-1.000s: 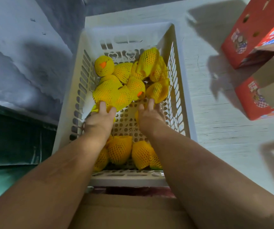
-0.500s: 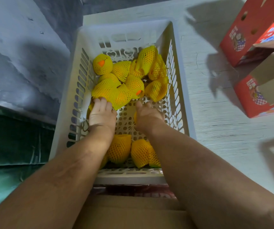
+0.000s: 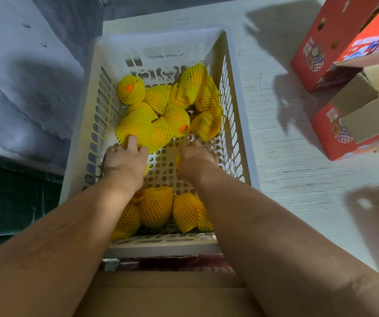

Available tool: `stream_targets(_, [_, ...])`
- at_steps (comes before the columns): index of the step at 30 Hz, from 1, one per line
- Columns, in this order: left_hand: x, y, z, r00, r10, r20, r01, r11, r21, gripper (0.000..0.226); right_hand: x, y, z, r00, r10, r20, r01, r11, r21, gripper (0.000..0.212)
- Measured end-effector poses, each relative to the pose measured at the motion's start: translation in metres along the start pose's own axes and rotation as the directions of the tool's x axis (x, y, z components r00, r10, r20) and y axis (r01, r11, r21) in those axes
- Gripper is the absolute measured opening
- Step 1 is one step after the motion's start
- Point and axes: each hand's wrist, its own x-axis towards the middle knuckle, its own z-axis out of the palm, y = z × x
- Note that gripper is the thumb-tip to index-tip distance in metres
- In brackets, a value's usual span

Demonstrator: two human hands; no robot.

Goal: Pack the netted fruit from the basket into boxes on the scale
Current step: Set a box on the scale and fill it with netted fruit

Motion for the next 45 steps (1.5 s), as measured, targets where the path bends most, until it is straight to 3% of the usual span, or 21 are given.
stream_targets(3, [-0.014, -0.01, -0.015, 0.997, 0.03, -0.074, -0.045, 0.977, -0.21, 0.077, -0.001, 0.0, -0.003, 0.998, -0.008, -0.064, 0.01, 1.0, 0.03, 0.086])
stream_targets(6, [-0.043, -0.027, -0.027, 0.975, -0.066, -0.211, -0.041, 0.884, -0.466, 0.078, -0.014, -0.004, -0.014, 0.974, -0.105, -0.2, 0.101, 0.994, -0.03, 0.075])
stream_targets(9, [-0.081, -0.048, -0.04, 0.963, -0.158, -0.217, 0.006, 0.822, -0.57, 0.097, -0.039, -0.005, -0.034, 0.903, -0.247, -0.352, 0.234, 0.969, -0.082, 0.07])
stream_targets(11, [-0.109, -0.061, -0.048, 0.966, -0.178, -0.189, 0.019, 0.776, -0.631, 0.095, -0.069, -0.007, -0.049, 0.85, -0.349, -0.394, 0.332, 0.936, -0.112, 0.07])
stream_targets(12, [-0.125, -0.067, -0.052, 0.967, -0.193, -0.168, 0.015, 0.698, -0.716, 0.085, -0.088, -0.01, -0.057, 0.822, -0.399, -0.406, 0.378, 0.916, -0.135, 0.07])
stream_targets(14, [-0.166, -0.073, -0.061, 0.976, -0.184, -0.117, -0.039, 0.381, -0.924, 0.06, -0.134, -0.016, -0.072, 0.759, -0.483, -0.437, 0.461, 0.872, -0.162, 0.071])
stream_targets(16, [-0.207, -0.07, -0.066, 0.975, -0.192, -0.114, -0.109, 0.034, -0.993, 0.047, -0.186, -0.025, -0.087, 0.693, -0.534, -0.485, 0.538, 0.83, -0.145, 0.071])
stream_targets(17, [-0.227, -0.066, -0.067, 0.969, -0.216, -0.116, -0.132, -0.062, -0.989, 0.049, -0.213, -0.031, -0.091, 0.66, -0.556, -0.506, 0.562, 0.812, -0.159, 0.07])
stream_targets(20, [-0.288, -0.058, -0.065, 0.943, -0.298, -0.147, -0.197, -0.144, -0.97, 0.052, -0.283, -0.043, -0.089, 0.576, -0.602, -0.553, 0.554, 0.785, -0.277, 0.059])
stream_targets(22, [-0.329, -0.057, -0.047, 0.943, -0.303, -0.135, -0.214, -0.244, -0.946, 0.046, -0.326, -0.045, -0.07, 0.528, -0.598, -0.604, 0.594, 0.768, -0.241, 0.058])
stream_targets(25, [-0.391, -0.06, -0.01, 0.967, -0.254, -0.032, -0.187, -0.614, -0.767, 0.045, -0.385, -0.046, -0.029, 0.491, -0.489, -0.721, 0.692, 0.722, -0.018, 0.066])
stream_targets(28, [-0.434, -0.059, 0.023, 0.99, -0.133, 0.036, -0.091, -0.825, -0.558, 0.032, -0.421, -0.042, 0.016, 0.485, -0.287, -0.826, 0.674, 0.724, 0.144, 0.067])
stream_targets(31, [-0.466, -0.06, 0.056, 0.99, -0.092, 0.103, -0.039, -0.9, -0.434, 0.037, -0.443, -0.036, 0.056, 0.582, -0.142, -0.801, 0.481, 0.854, 0.198, 0.07])
stream_targets(34, [-0.489, -0.062, 0.081, 0.987, -0.103, 0.121, -0.049, -0.92, -0.39, 0.044, -0.457, -0.031, 0.081, 0.783, -0.085, -0.616, 0.239, 0.956, 0.172, 0.082])
stream_targets(35, [-0.497, -0.063, 0.086, 0.99, -0.083, 0.113, -0.035, -0.929, -0.369, 0.043, -0.462, -0.033, 0.087, 0.806, -0.046, -0.59, 0.182, 0.968, 0.173, 0.083])
stream_targets(37, [-0.512, -0.062, 0.092, 0.996, -0.03, 0.089, 0.002, -0.941, -0.338, 0.044, -0.476, -0.041, 0.097, 0.762, 0.021, -0.647, 0.15, 0.967, 0.208, 0.075])
stream_targets(39, [-0.523, -0.061, 0.095, 0.999, -0.008, 0.053, 0.011, -0.94, -0.342, 0.048, -0.5, -0.06, 0.109, 0.696, 0.041, -0.717, 0.327, 0.871, 0.367, 0.062])
stream_targets(41, [-0.533, -0.06, 0.093, 0.999, 0.016, -0.045, -0.003, -0.921, -0.389, 0.058, -0.528, -0.089, 0.122, 0.728, -0.03, -0.685, 0.549, 0.623, 0.557, 0.053])
stream_targets(43, [-0.545, -0.063, 0.09, 0.966, 0.073, -0.249, -0.028, -0.924, -0.381, 0.066, -0.551, -0.117, 0.132, 0.791, -0.161, -0.591, 0.594, 0.435, 0.677, 0.051])
stream_targets(45, [-0.555, -0.071, 0.089, 0.909, 0.098, -0.405, -0.037, -0.949, -0.312, 0.055, -0.563, -0.136, 0.139, 0.783, -0.232, -0.577, 0.62, 0.353, 0.7, 0.037])
